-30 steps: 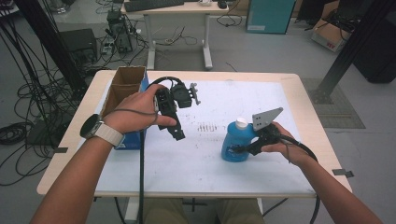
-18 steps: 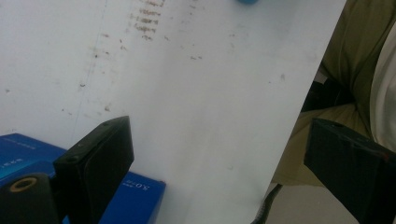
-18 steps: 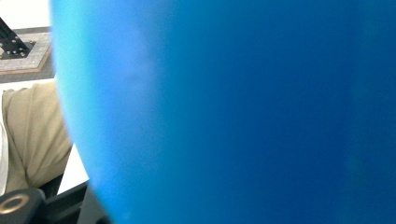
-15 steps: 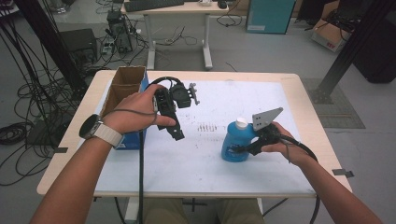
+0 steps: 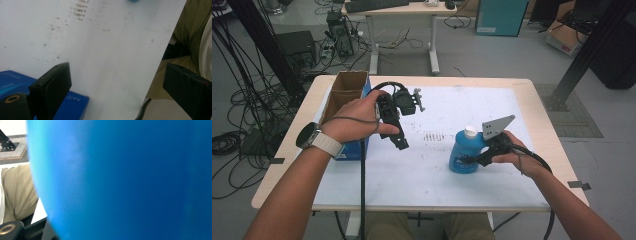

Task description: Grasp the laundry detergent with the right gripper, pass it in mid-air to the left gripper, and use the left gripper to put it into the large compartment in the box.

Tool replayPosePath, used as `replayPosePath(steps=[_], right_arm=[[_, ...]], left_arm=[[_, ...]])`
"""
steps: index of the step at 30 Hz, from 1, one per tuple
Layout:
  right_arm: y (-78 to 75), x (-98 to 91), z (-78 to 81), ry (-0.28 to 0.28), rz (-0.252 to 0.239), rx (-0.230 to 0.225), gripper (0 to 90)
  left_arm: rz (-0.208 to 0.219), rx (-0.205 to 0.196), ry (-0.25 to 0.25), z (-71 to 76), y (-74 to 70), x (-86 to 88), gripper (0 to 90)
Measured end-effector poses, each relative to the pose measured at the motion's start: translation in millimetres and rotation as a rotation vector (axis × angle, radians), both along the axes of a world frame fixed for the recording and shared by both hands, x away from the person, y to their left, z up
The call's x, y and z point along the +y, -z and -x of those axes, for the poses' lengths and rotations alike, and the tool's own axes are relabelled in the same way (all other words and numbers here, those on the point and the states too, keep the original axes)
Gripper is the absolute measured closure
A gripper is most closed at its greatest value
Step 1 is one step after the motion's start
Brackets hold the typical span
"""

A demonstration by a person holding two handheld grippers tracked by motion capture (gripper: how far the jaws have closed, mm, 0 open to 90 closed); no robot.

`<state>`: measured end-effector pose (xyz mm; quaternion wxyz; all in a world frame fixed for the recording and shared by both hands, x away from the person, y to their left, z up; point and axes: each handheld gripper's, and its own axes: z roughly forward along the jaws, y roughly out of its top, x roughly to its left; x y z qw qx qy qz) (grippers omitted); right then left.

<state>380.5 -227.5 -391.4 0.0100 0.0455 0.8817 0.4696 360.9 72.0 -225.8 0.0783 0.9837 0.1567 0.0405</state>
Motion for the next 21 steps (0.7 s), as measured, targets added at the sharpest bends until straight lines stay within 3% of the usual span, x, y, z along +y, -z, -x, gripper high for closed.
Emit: replayPosePath(steps=[2, 18, 21], right_arm=[[0.0, 0.0, 0.0, 0.0, 0.0, 0.0, 43.9], [0.0, -0.1, 0.0, -0.001, 0.0, 0.0, 43.9], [0.0, 0.0, 0.0, -0.001, 0.0, 0.0, 43.9]], left_arm=[[-0.018, 0.008, 0.012, -0.9, -1.1, 0.2, 8.7], [-0.003, 0.004, -0.002, 0.1, 0.0, -0.9, 8.7], [-0.018, 0.008, 0.012, -1.0, -0.9, -0.9, 8.7]])
